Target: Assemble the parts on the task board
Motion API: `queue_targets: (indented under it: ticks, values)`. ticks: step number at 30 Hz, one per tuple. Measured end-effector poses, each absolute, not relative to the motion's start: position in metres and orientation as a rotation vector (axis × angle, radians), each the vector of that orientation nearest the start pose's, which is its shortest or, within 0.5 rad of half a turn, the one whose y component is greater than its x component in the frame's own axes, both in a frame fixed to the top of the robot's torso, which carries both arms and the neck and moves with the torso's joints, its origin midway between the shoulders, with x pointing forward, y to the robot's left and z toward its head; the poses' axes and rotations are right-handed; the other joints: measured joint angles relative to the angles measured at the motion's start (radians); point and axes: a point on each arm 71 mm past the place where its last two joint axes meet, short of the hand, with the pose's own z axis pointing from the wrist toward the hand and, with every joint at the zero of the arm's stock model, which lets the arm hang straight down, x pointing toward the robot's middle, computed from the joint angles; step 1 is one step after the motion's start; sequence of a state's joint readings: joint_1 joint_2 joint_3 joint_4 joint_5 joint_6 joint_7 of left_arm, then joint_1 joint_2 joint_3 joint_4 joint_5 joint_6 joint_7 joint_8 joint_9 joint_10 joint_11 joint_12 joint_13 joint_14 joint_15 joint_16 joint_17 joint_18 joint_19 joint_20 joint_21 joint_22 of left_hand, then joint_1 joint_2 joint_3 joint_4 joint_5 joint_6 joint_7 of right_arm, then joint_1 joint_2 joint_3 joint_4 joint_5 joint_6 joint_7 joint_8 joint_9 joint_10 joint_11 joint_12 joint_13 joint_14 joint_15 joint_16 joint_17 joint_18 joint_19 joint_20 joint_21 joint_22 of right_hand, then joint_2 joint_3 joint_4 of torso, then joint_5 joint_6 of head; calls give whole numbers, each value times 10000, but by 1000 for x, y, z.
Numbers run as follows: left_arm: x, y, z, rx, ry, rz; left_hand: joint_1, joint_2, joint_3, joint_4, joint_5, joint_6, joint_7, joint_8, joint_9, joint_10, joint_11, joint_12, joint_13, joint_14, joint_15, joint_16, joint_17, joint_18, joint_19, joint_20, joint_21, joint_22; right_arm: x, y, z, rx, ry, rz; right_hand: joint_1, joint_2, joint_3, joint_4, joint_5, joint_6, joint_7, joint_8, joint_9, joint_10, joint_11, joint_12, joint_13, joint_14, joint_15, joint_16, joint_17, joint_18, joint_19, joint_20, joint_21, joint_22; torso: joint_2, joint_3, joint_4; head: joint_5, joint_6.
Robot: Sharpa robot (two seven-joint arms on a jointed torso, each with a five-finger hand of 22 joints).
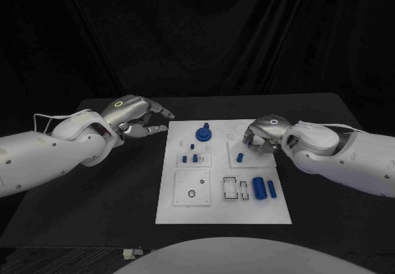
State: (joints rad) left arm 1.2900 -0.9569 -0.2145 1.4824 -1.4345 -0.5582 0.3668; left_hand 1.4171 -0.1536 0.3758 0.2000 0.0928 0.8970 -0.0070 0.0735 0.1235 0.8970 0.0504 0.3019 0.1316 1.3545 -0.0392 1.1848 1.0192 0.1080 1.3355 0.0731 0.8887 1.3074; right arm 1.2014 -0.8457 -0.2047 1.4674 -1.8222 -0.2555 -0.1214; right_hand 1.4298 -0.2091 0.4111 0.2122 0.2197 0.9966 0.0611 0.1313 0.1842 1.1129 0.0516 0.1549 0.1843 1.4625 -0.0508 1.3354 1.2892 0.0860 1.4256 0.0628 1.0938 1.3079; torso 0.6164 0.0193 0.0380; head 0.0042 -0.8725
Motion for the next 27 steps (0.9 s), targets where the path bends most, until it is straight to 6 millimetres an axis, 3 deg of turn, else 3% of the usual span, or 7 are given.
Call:
queue_targets:
  ticks: [9, 12, 16, 27]
  values:
    - [466, 251, -183, 4256, 13921, -8198, 39, -39, 0, 0, 77, 36, 36, 0, 1, 0, 0, 0, 9, 0, 0, 0, -1, 0, 0, 0, 0, 0, 467, -216, -247, -5780, 17319, 3739, 5, -4, 168, -168, 222, 0, 0, 0, 23, 18, -16, 67, 25, 0, 0, -36, -31, -1, -16, -16, -40, -1, -3, -1, -2, 39, 0]
    - [466, 251, -183, 4253, 13938, -8205, 39, -39, 28, 28, 112, 37, 36, 0, -9, 0, 0, 36, 9, 0, 0, 0, -1, 0, 0, 0, 0, 0, 467, -216, -247, -5778, 17319, 3743, 106, -10, 335, -335, 391, 209, 191, 82, 118, 174, -44, 162, 55, 0, 0, -36, -31, -1, -35, -36, -40, -1, -2, -1, -2, 39, 0]
    - [466, 251, -184, 4249, 13958, -8213, 55, -23, 57, -1, 149, 36, 36, 0, -8, 0, 0, 36, 9, 0, 0, 0, 8, -1, 0, 0, 0, 0, 467, -216, -247, -5760, 17292, 3750, 209, 93, 459, -513, 498, 415, 307, 204, 218, 283, -80, 240, 95, 0, 0, -36, -27, 0, -35, -36, -40, -2, -1, -1, -1, 38, 0]
    - [465, 252, -186, 4244, 13989, -8222, 79, 1, 100, 10, 223, 36, 36, 0, -19, 34, 34, 35, 7, -21, 21, 0, 7, 0, 0, 0, 0, 0, 466, -217, -248, -5668, 17163, 3865, 287, 172, 597, -788, 425, 846, 347, 450, 446, 632, -156, 452, 184, 0, 0, -35, 4, -1, -35, -35, 83, -3, 0, -1, 2, 43, 0]
